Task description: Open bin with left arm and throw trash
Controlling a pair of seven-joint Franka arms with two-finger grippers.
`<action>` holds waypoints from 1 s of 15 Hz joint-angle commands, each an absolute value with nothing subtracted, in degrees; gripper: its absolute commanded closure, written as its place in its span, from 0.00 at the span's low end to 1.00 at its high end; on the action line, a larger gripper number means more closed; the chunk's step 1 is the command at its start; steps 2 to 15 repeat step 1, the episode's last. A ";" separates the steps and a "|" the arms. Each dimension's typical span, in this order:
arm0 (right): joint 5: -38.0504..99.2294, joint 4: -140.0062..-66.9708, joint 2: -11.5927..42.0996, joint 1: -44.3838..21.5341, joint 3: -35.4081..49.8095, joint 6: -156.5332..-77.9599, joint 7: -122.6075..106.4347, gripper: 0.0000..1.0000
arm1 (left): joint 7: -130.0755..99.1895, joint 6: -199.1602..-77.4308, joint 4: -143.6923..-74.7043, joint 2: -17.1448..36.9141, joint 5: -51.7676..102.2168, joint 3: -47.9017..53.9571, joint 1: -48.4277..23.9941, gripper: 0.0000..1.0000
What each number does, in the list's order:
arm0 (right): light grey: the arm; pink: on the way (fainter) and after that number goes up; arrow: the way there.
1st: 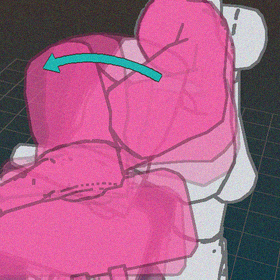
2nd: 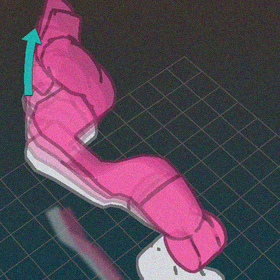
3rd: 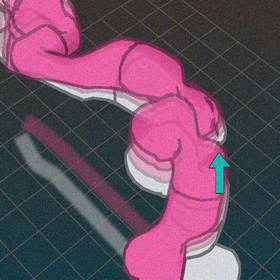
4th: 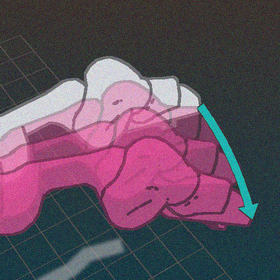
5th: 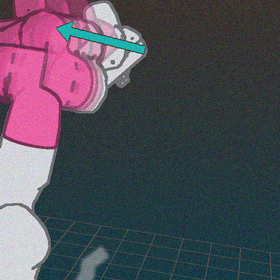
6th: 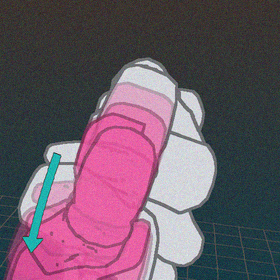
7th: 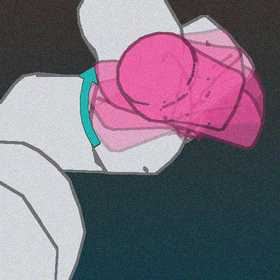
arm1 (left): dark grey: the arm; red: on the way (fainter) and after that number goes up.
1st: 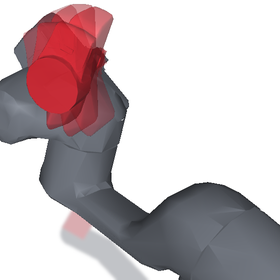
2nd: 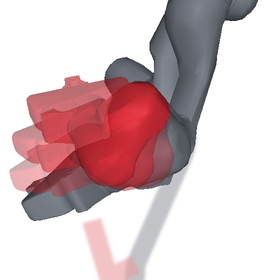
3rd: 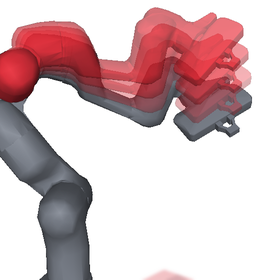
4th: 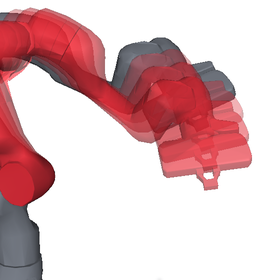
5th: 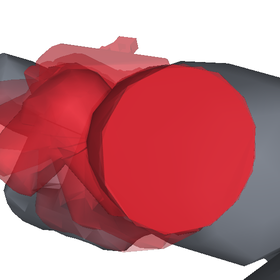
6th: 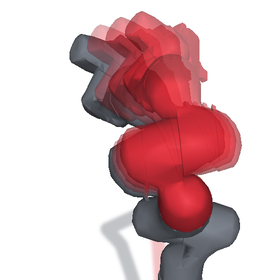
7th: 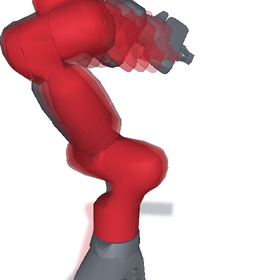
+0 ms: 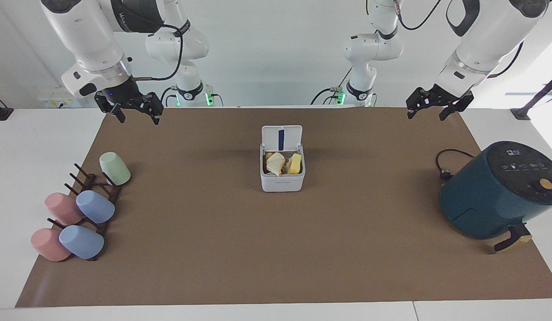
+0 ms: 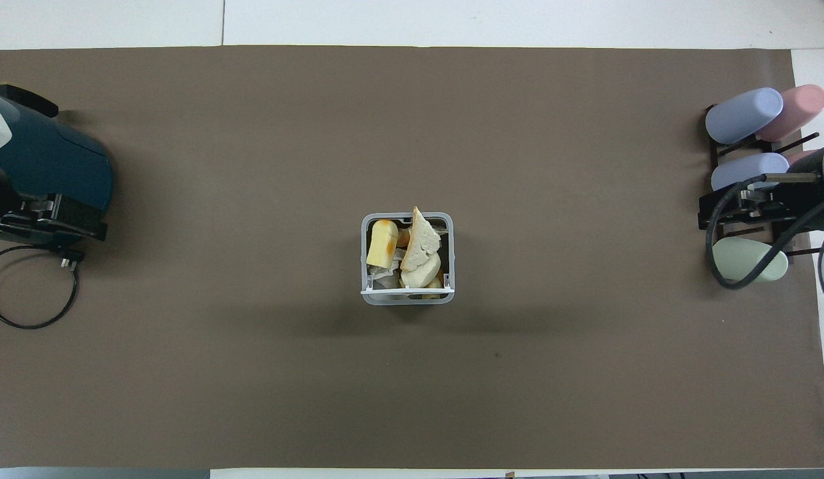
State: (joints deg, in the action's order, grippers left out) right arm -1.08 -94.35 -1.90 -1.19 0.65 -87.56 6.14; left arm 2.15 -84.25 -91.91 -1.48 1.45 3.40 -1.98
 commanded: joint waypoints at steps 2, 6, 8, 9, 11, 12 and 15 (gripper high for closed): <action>-0.09 -94.66 -2.46 -1.23 0.17 -87.10 4.48 0.00 | 2.46 -83.50 -92.64 -2.55 1.67 3.43 -1.58 0.00; -0.09 -94.66 -2.46 -1.23 0.17 -87.10 4.48 0.00 | 2.46 -83.50 -92.64 -2.55 1.67 3.43 -1.58 0.00; -0.09 -94.66 -2.46 -1.23 0.17 -87.10 4.48 0.00 | 2.46 -83.50 -92.64 -2.55 1.67 3.43 -1.58 0.00; -0.09 -94.66 -2.46 -1.23 0.17 -87.10 4.48 0.00 | 2.46 -83.50 -92.64 -2.55 1.67 3.43 -1.58 0.00; -0.09 -94.66 -2.46 -1.23 0.17 -87.10 4.48 0.00 | 2.46 -83.50 -92.64 -2.55 1.67 3.43 -1.58 0.00; -0.09 -94.66 -2.46 -1.23 0.17 -87.10 4.48 0.00 | 2.46 -83.50 -92.64 -2.55 1.67 3.43 -1.58 0.00; -0.09 -94.66 -2.46 -1.23 0.17 -87.10 4.48 0.00 | 2.46 -83.50 -92.64 -2.55 1.67 3.43 -1.58 0.00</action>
